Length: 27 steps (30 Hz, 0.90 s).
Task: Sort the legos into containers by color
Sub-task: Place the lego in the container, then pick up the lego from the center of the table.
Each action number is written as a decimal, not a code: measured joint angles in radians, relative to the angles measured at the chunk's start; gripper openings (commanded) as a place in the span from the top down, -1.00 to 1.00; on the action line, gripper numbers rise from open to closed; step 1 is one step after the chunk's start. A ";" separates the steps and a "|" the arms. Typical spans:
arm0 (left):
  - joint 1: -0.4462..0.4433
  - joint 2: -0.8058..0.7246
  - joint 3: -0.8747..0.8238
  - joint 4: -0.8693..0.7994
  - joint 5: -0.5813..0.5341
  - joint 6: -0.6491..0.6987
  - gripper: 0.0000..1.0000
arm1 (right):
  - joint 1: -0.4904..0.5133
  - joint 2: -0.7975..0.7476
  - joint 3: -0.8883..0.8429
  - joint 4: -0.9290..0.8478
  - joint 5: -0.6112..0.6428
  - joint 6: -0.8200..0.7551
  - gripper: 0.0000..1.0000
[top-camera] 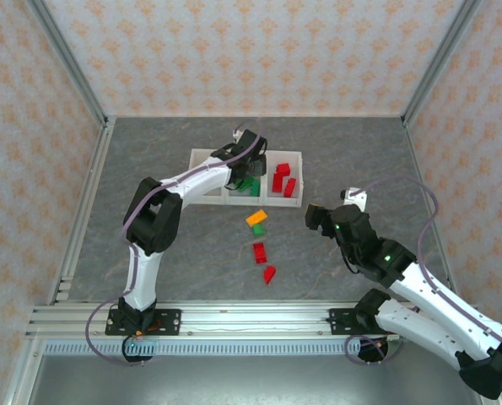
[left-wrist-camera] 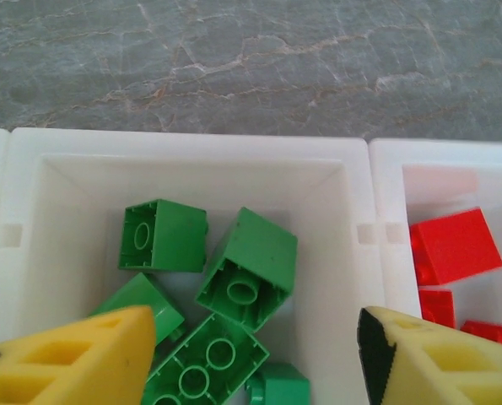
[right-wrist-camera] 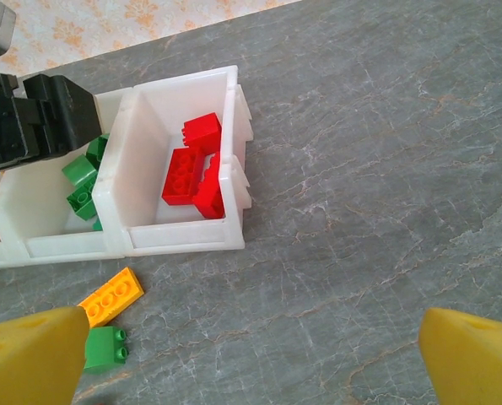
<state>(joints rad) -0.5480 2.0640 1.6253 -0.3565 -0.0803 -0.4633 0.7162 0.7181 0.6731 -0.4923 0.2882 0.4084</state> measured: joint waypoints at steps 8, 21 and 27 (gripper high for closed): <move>-0.030 -0.378 -0.375 0.058 0.019 -0.060 -0.99 | 0.000 0.001 0.000 0.000 0.000 0.000 -0.99; -0.323 -0.488 -0.647 0.056 -0.012 -0.269 -0.76 | 0.000 0.041 0.000 0.000 0.000 0.000 -0.99; -0.323 -0.371 -0.637 0.058 -0.018 -0.310 -0.64 | 0.000 0.029 0.000 0.000 0.000 0.000 -0.99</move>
<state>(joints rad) -0.8711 1.6932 0.9886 -0.2985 -0.0978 -0.7734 0.7162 0.7471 0.6731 -0.4923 0.2882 0.4084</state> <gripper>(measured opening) 0.843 0.996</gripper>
